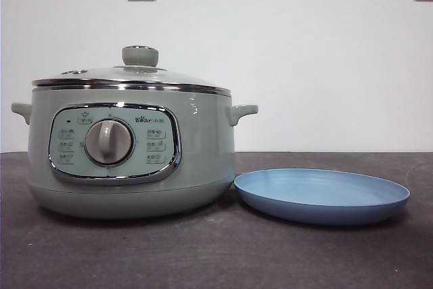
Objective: Take the pumpkin out from the steamer,put the pumpkin in the blue plate,close the lid
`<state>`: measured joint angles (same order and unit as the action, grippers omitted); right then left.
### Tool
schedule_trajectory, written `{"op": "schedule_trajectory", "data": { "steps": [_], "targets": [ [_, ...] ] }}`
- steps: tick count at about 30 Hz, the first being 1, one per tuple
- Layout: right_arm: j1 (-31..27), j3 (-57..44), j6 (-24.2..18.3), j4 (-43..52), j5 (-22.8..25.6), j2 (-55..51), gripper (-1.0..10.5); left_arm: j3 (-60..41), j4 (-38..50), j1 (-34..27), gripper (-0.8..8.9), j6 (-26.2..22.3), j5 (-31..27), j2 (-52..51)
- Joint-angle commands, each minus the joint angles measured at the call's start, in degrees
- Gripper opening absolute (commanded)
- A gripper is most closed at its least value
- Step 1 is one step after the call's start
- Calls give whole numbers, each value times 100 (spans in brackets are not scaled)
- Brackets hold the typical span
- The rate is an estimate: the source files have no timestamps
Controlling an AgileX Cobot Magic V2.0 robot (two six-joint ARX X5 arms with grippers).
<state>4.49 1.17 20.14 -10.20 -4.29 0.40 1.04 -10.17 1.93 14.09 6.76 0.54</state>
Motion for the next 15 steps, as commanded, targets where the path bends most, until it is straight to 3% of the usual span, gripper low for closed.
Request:
{"op": "schedule_trajectory", "data": {
  "steps": [1,15],
  "targets": [
    [2,-55,457,-35,13,-2,1,-90,57,-7,-1,925,389,-4],
    [2,-55,551,-35,11,-2,1,-90,96,-9,-2,994,564,-4]
  ]
}}
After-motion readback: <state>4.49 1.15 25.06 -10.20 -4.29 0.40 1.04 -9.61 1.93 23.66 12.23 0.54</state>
